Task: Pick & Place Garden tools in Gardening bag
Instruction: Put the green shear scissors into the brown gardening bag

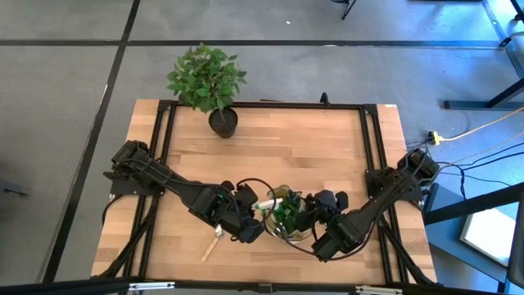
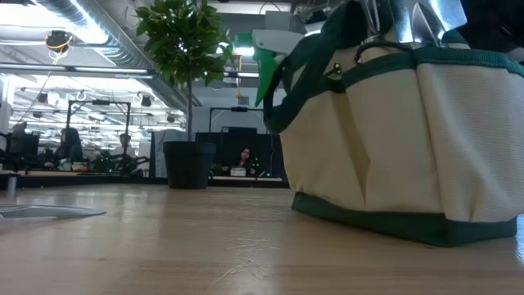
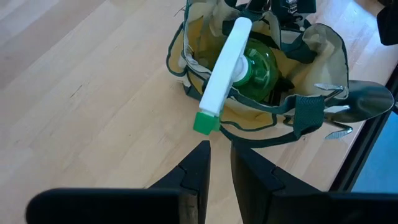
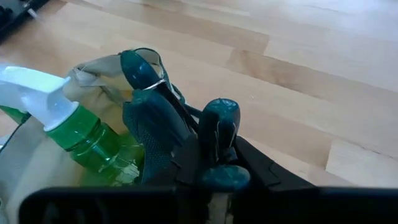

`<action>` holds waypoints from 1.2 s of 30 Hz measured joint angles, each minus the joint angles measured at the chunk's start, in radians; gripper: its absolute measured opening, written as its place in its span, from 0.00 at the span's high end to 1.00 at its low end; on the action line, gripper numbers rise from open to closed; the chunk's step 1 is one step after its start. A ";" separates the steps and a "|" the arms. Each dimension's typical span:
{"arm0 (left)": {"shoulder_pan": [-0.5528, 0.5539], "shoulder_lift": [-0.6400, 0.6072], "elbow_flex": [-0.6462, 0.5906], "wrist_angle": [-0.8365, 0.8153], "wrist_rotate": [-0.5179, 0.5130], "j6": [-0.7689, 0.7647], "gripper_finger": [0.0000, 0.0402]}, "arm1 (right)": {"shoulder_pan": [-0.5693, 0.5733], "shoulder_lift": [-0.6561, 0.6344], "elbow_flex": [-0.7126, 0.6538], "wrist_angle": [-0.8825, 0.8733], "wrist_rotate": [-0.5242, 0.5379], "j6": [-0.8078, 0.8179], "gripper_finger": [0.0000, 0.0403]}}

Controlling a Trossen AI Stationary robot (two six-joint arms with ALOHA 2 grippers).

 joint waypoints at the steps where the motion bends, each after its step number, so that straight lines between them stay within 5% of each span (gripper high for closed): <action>1: 0.000 0.000 0.000 0.000 0.000 0.000 0.85 | 0.000 0.000 0.000 0.003 -0.001 -0.007 0.85; 36: 0.000 0.000 0.000 0.000 -0.024 -0.009 0.85 | -0.028 0.012 -0.001 0.076 -0.034 -0.132 0.85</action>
